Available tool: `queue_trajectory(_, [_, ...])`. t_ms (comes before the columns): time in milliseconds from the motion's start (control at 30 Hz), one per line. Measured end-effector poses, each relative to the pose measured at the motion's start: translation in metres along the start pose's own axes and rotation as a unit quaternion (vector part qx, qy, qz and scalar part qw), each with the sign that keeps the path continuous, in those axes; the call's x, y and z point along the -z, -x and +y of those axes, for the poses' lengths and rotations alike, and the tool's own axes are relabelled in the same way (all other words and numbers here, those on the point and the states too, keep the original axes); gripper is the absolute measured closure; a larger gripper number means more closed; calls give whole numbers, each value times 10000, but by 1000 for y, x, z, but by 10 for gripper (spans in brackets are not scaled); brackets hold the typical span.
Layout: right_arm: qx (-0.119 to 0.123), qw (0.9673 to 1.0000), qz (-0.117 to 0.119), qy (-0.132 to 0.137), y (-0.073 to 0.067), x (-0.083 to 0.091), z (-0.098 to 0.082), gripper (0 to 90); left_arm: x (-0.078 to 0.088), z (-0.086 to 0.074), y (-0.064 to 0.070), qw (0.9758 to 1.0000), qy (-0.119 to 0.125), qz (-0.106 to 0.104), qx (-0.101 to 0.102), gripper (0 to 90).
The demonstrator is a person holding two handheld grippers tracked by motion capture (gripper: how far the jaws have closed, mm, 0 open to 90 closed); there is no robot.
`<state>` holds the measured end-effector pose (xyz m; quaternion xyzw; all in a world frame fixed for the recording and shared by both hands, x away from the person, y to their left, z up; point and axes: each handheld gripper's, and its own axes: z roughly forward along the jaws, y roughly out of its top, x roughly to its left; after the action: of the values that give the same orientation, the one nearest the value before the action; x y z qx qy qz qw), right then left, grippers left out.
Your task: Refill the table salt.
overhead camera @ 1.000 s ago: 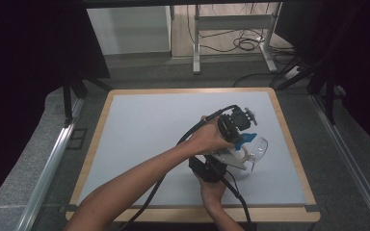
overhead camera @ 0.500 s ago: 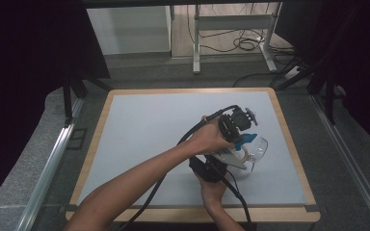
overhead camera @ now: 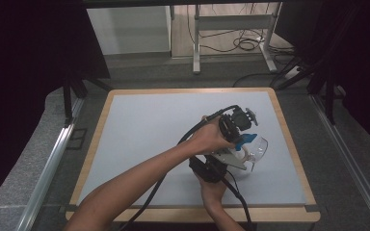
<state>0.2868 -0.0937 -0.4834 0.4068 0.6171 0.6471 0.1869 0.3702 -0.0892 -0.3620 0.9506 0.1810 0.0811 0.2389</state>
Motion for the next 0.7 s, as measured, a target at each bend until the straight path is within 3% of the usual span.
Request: queue_trajectory(700, [-10, 10000, 48, 20, 1, 0, 1, 586, 0, 1, 1, 10000, -37, 23, -8, 899])
